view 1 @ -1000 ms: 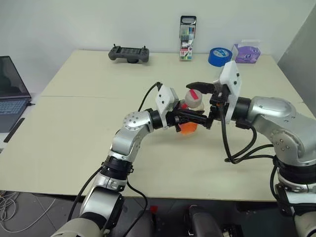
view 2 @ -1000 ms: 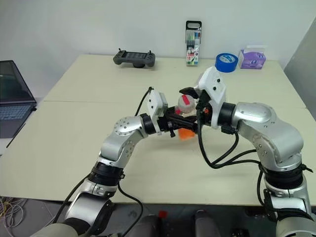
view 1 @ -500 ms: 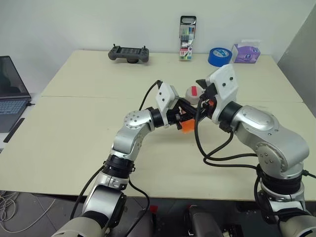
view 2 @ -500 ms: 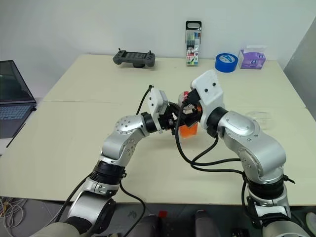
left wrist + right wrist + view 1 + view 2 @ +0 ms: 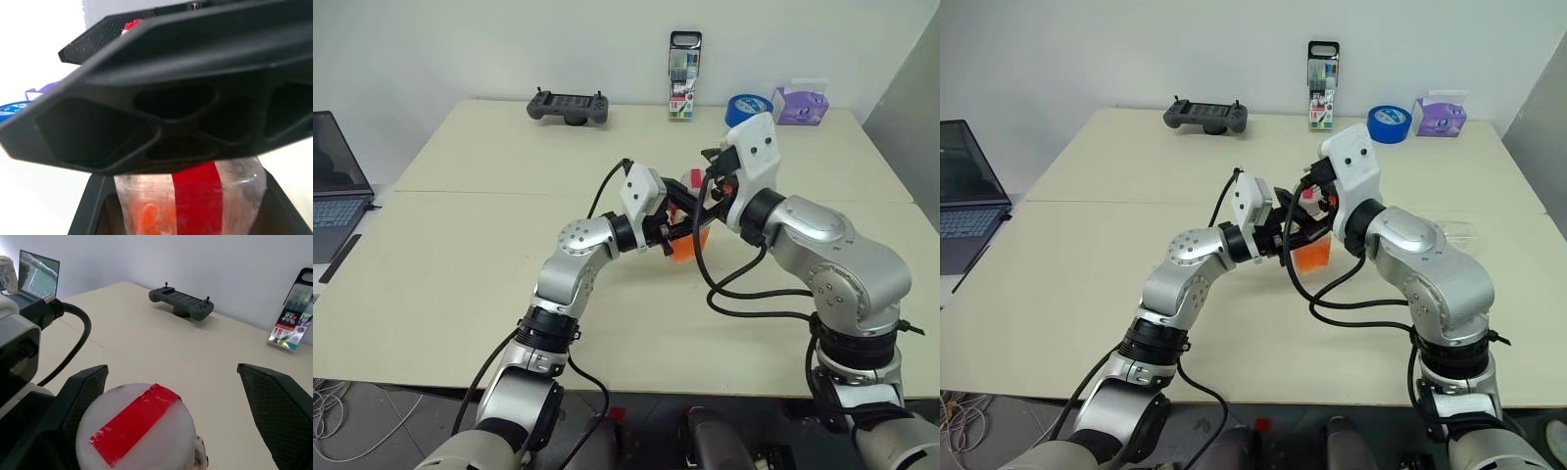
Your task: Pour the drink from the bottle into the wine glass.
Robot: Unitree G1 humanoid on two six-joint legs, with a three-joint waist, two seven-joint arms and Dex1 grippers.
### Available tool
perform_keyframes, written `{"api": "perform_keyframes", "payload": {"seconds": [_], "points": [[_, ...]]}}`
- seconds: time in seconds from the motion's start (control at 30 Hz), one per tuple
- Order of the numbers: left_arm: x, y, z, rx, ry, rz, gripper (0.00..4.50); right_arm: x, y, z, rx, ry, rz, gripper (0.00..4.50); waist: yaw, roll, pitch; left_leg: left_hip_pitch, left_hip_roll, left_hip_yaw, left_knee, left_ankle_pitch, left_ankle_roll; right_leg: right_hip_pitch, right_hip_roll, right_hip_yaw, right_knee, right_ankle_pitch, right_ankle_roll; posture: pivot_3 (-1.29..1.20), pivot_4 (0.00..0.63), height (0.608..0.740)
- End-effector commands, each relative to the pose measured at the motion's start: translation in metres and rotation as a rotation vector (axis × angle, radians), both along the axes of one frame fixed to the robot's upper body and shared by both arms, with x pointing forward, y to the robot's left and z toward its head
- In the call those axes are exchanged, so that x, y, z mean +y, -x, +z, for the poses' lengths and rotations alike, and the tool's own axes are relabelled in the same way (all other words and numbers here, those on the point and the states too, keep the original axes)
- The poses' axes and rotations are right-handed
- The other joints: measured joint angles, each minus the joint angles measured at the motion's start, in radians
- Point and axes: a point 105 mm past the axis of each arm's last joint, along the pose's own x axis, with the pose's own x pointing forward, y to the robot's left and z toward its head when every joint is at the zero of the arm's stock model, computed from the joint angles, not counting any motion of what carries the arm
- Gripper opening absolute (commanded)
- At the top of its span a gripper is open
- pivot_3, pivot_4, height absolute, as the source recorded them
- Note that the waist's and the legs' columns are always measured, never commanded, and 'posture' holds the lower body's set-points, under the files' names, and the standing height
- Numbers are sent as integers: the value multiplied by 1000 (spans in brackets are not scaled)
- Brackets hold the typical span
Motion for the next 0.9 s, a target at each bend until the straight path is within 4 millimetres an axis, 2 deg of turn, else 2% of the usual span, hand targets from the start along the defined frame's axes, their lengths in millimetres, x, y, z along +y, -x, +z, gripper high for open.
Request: {"api": "perform_keyframes", "payload": {"seconds": [0.03,0.37,0.63,0.9], "points": [[0,5,12,-50,19,-16,1743,-27,-2,20,-55,-56,-80,4500,0,0,0,0,0,0,0,0,0,0,0,0,0,0,0,0,150,740],[0,3,12,-50,16,-13,1743,-49,5,13,-24,-17,-85,4500,0,0,0,0,0,0,0,0,0,0,0,0,0,0,0,0,150,740],[0,2,12,-50,10,-16,1743,-46,22,10,-11,14,25,4500,0,0,0,0,0,0,0,0,0,0,0,0,0,0,0,0,150,740],[0,2,12,-51,6,-20,1743,-44,43,-2,37,70,156,4500,0,0,0,0,0,1,0,0,0,0,0,0,0,0,0,0,150,740]]}}
